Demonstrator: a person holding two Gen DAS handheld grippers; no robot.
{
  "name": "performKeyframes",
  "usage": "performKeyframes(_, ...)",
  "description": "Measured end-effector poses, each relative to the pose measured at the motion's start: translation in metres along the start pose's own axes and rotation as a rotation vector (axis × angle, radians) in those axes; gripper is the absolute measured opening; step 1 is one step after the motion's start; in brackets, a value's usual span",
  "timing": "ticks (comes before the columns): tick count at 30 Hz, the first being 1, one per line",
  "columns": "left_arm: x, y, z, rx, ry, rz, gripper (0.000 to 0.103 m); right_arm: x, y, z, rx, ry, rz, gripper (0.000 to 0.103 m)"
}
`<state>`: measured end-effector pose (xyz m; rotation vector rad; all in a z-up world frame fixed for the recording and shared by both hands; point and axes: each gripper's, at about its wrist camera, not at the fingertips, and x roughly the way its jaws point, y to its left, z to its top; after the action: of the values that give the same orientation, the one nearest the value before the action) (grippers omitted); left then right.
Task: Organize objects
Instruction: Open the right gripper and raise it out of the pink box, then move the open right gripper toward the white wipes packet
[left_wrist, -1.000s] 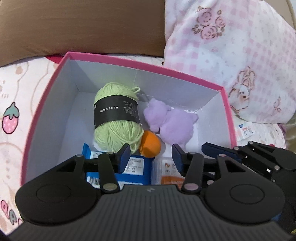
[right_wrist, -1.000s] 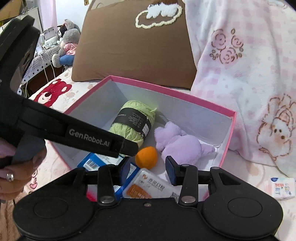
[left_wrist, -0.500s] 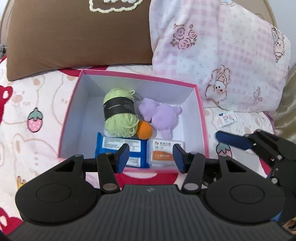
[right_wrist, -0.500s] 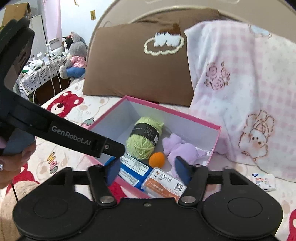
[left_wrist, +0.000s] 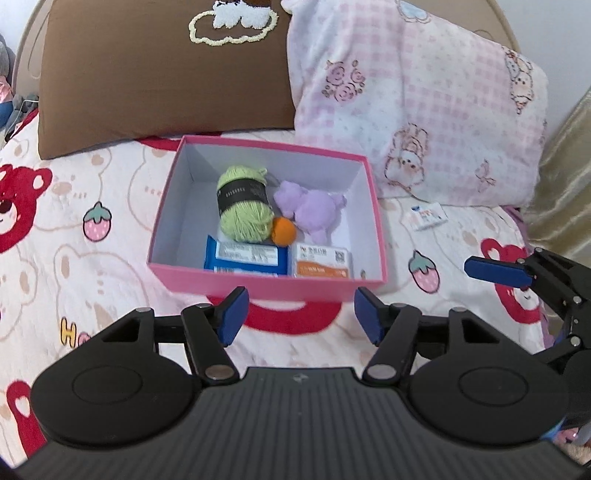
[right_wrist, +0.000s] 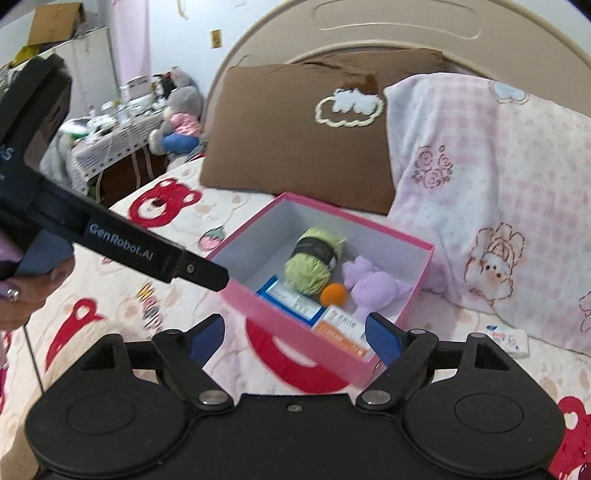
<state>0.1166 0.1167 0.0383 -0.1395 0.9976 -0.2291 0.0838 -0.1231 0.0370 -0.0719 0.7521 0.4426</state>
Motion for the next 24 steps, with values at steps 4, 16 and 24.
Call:
performKeyframes(4, -0.005, -0.004, -0.025, -0.005, 0.023, -0.022, 0.064, -0.015, 0.003, -0.014, -0.018, 0.014, 0.032, 0.086)
performKeyframes(16, -0.017, -0.046, -0.054, 0.062, 0.014, -0.080, 0.065, -0.053, -0.012, -0.059, -0.131, -0.005, 0.069, 0.091)
performKeyframes(24, 0.002, -0.084, -0.050, 0.076, 0.037, -0.145, 0.065, -0.073, -0.055, -0.071, -0.051, -0.050, 0.004, 0.091)
